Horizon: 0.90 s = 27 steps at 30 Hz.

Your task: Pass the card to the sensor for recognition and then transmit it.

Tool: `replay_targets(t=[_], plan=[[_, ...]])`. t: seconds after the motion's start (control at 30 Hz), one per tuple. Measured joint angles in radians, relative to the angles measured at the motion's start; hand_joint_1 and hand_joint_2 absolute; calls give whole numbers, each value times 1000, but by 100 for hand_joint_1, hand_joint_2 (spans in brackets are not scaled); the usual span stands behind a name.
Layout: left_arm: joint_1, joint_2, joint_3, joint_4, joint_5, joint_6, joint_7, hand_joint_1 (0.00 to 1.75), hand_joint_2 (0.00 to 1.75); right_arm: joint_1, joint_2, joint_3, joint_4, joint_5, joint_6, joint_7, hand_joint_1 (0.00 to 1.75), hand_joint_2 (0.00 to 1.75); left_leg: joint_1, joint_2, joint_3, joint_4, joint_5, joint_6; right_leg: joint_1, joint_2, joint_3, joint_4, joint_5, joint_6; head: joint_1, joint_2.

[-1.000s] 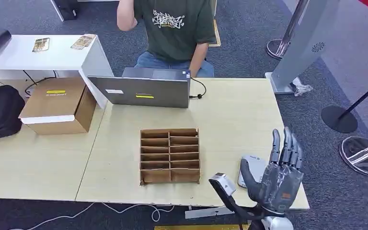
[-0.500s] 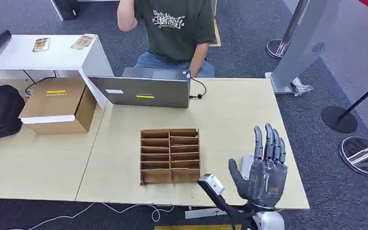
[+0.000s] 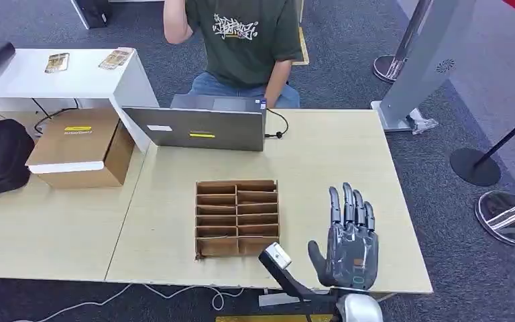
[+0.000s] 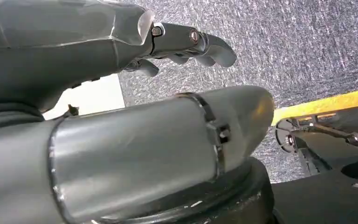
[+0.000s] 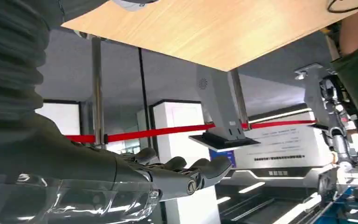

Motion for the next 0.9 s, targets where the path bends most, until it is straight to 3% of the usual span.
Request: replay_targets(t=[0.53, 0.8, 0.9], plan=[[0, 1, 15, 0, 3, -1, 9, 0, 0, 15, 2, 9, -16, 0, 21, -90, 0, 175, -1, 0, 0, 0, 0, 0, 0, 0, 0, 0, 0, 0, 0, 0], [0, 1, 26, 0, 22, 3, 10, 0, 0, 36, 28, 7, 32, 0, -14, -180, 0, 175, 0, 0, 0, 0, 0, 0, 0, 0, 0, 0, 0, 0, 0, 0], [0, 1, 34, 0, 27, 5, 10, 0, 0, 42, 45, 2, 50, 0, 1, -184, 0, 175, 0, 0, 0, 0, 0, 0, 0, 0, 0, 0, 0, 0, 0, 0]])
